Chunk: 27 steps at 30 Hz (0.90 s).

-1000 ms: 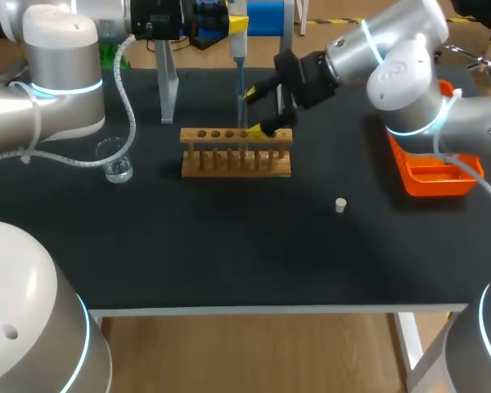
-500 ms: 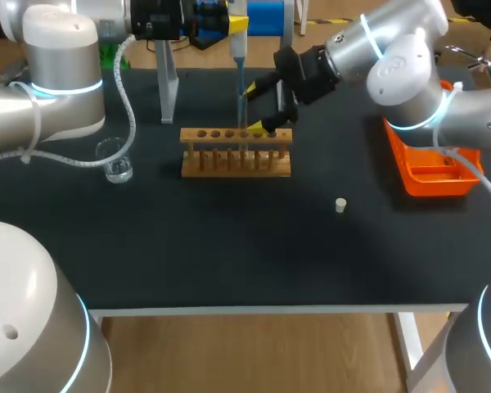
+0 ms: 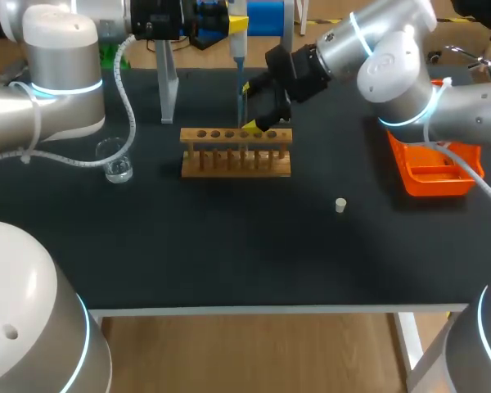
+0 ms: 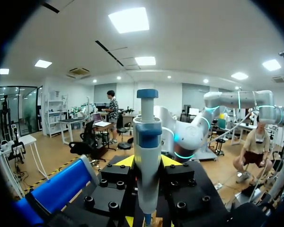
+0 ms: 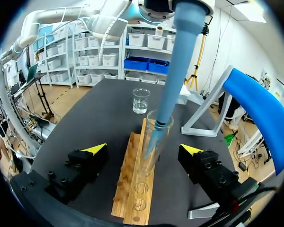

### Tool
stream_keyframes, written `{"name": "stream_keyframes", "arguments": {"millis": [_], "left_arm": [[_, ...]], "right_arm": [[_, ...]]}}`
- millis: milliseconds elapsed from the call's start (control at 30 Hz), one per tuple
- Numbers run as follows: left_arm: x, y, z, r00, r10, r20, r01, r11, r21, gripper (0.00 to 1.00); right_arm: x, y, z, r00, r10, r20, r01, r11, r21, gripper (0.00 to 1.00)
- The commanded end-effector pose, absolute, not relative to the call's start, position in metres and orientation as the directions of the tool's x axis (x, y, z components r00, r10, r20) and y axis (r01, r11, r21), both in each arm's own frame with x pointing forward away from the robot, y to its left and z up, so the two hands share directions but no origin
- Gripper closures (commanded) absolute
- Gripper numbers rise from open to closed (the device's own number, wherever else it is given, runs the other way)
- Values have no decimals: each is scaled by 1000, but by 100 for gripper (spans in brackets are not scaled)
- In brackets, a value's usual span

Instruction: Invert the test tube, pick up the pipette, mount the tip to pipette, aspirate from beaker and dispense into the tube, eject the tip, return the pipette, and cap with the stopper.

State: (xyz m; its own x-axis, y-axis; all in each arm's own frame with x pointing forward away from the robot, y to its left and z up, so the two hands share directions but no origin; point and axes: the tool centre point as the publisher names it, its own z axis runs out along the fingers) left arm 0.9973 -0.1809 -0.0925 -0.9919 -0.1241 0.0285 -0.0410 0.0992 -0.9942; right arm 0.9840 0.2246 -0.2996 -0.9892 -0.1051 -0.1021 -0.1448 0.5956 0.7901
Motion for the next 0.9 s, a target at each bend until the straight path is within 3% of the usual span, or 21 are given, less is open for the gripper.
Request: {"name": "stream_keyframes", "arguments": {"millis": [33, 900], "left_arm": [[996, -181, -91, -992, -126, 29, -42, 101, -994, 100], [986, -190, -77, -993, -115, -13, 0, 113, -994, 100]], "right_arm": [[984, 224, -299, -989, -106, -102, -145, 598, 788, 0], [984, 224, -299, -989, -106, -102, -145, 598, 788, 0]]}}
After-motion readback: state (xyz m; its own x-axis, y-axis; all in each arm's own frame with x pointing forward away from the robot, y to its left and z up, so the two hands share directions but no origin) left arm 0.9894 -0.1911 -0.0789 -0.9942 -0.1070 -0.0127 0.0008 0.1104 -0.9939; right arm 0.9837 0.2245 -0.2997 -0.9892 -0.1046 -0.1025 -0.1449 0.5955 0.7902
